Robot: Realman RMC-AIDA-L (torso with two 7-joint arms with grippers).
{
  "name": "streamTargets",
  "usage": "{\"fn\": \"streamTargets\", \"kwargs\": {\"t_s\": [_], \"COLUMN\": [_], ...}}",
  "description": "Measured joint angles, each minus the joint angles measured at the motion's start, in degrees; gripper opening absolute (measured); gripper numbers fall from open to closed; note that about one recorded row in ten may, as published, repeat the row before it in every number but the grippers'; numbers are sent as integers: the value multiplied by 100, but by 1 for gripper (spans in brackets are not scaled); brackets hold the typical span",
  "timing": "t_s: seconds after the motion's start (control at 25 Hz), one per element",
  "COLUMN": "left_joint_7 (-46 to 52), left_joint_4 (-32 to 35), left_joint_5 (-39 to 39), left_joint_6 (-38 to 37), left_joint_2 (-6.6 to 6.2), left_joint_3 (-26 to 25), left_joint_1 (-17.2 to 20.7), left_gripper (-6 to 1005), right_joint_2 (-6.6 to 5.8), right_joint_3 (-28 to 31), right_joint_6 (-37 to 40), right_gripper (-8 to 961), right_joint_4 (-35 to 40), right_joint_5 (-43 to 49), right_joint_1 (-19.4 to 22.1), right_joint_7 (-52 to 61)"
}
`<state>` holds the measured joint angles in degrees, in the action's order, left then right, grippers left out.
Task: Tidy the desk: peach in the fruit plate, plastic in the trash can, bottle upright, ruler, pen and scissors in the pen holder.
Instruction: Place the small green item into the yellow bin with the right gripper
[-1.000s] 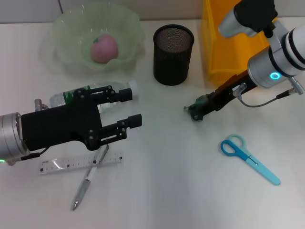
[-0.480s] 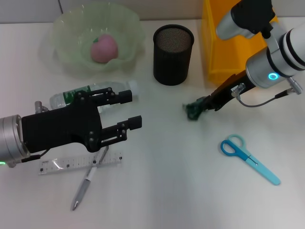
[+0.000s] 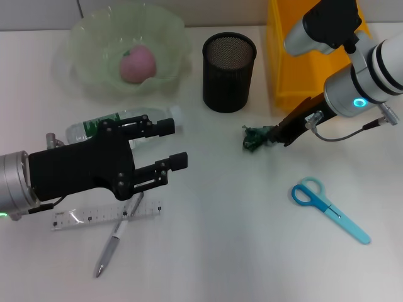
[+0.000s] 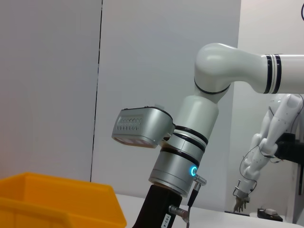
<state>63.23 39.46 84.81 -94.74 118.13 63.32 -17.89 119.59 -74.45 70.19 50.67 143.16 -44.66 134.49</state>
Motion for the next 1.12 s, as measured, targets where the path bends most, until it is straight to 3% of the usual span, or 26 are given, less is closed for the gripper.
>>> {"fn": "streamTargets", "kwargs": {"t_s": [0.16, 0.32, 0.84, 1.12], "left_joint_7": [-24, -79, -85, -92], "left_joint_4": [0, 0, 0, 0], "left_joint_5": [0, 0, 0, 0], "left_joint_6": [4, 22, 111, 168], "left_joint_2": [0, 0, -14, -23], "left_joint_3": [-11, -14, -74, -84], "left_joint_1": [-6, -15, -26, -51], "left_gripper": [577, 577, 577, 578], "right_joint_2": [2, 3, 4, 6], "right_joint_3": [0, 0, 70, 241], "right_joint_6": [-19, 5, 255, 232], "right_gripper": [-3, -2, 5, 16], "right_joint_4": [93, 182, 1162, 1761], "right_joint_5": [-12, -79, -548, -1400], "right_joint_1": [42, 74, 619, 1147], "right_joint_7": [-24, -29, -64, -582]}}
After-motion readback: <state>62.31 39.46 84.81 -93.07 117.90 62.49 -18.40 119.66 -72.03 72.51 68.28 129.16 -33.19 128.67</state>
